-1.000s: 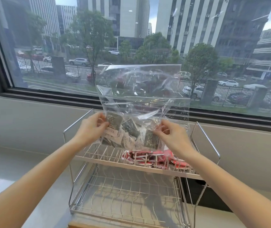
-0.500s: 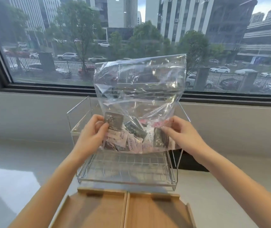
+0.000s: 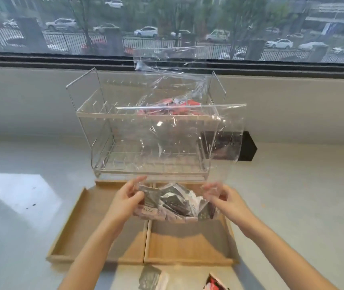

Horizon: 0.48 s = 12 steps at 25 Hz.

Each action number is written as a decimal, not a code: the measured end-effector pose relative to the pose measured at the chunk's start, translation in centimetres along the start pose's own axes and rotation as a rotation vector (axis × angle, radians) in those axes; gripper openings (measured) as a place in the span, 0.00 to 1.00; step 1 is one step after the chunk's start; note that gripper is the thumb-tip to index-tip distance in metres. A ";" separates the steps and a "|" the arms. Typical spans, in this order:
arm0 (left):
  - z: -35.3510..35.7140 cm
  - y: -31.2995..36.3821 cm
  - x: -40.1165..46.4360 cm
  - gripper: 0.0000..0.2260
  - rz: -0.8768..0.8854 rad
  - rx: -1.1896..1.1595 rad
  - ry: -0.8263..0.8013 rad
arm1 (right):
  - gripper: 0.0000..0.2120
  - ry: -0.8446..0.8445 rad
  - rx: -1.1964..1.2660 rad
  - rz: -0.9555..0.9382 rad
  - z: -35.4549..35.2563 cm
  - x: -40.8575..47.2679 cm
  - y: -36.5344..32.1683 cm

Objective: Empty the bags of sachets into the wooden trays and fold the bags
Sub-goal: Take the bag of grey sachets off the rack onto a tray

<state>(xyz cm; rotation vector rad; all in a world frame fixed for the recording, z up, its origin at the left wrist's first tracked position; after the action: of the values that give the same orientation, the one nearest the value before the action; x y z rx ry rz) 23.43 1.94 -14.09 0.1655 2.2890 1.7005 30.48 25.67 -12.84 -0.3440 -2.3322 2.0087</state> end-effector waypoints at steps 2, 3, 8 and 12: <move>0.5 -1.3 -0.7 0.11 -0.046 0.022 -0.023 | 0.09 -0.001 -0.013 0.022 0.2 -0.3 1.4; 0.6 -2.0 -0.9 0.06 -0.073 0.026 -0.028 | 0.10 -0.015 -0.029 0.045 0.3 -0.5 2.0; 1.2 -3.5 -1.5 0.05 -0.110 0.090 0.053 | 0.23 -0.140 0.000 0.108 0.5 -1.1 3.4; 1.7 -2.5 -1.5 0.03 -0.040 0.057 0.075 | 0.27 -0.140 0.073 0.067 -0.3 -0.8 2.3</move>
<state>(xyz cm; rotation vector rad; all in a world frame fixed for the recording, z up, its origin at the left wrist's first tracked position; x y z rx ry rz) 25.59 2.35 -16.72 0.0689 2.3799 1.6496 31.63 26.14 -15.00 -0.2900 -2.3475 2.2110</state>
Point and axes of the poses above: each hand's wrist, its own x-axis towards the middle knuckle, its own z-axis out of the palm, y = z × x, the point moved 3 cm from there along x, towards the middle knuckle, and after that the axes turned 11 degrees about x, right-handed, at the moved point
